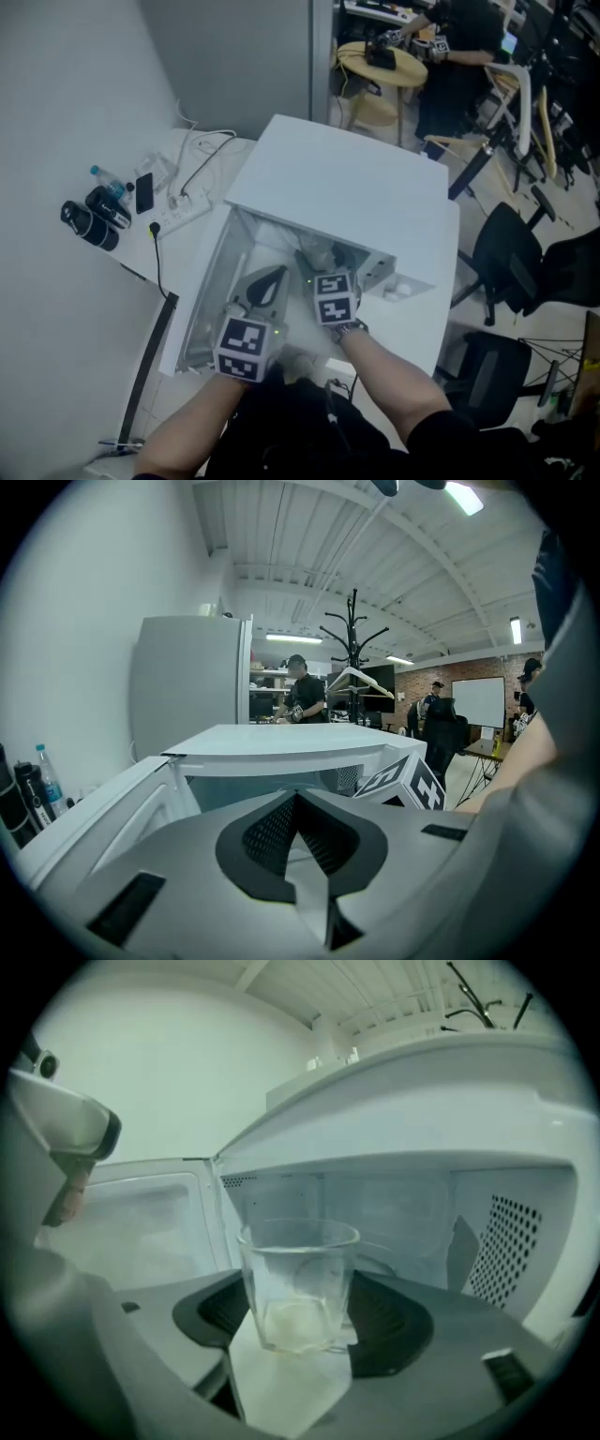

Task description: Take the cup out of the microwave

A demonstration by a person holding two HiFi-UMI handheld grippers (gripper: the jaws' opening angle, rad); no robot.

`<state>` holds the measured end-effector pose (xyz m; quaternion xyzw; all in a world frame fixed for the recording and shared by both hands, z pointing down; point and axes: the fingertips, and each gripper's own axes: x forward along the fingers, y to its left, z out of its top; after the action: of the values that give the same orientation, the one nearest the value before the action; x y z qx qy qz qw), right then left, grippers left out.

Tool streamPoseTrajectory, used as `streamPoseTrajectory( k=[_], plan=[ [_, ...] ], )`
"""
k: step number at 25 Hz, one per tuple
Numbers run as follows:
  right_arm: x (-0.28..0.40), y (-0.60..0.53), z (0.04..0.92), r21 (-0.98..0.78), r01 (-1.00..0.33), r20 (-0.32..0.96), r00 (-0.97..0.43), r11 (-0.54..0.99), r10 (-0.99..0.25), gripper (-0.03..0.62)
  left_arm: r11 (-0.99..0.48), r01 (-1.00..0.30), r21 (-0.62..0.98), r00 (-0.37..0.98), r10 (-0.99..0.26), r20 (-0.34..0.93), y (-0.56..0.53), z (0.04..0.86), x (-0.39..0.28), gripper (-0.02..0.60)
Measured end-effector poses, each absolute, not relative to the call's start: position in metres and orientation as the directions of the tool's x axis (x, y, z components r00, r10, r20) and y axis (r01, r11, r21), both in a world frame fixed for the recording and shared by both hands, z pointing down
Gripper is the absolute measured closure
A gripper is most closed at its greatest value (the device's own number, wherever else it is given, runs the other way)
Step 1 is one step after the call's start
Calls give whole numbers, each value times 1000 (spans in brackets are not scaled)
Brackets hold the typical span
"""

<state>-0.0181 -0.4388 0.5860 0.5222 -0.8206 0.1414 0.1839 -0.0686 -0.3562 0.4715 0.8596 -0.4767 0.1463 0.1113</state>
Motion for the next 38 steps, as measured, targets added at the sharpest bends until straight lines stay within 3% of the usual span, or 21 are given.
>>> streamPoseTrajectory(
  k=[12,38],
  plan=[
    [-25,-396,554,-38,-892,403,-427,451,-809,247,-497,-868,28,479,-819,317,-318,452,-80,586],
    [-25,-257,470,-48,-938,302,-342,344,-890,249,-595,-803,27,584,-778,230,-188,422,-112,586]
  ],
)
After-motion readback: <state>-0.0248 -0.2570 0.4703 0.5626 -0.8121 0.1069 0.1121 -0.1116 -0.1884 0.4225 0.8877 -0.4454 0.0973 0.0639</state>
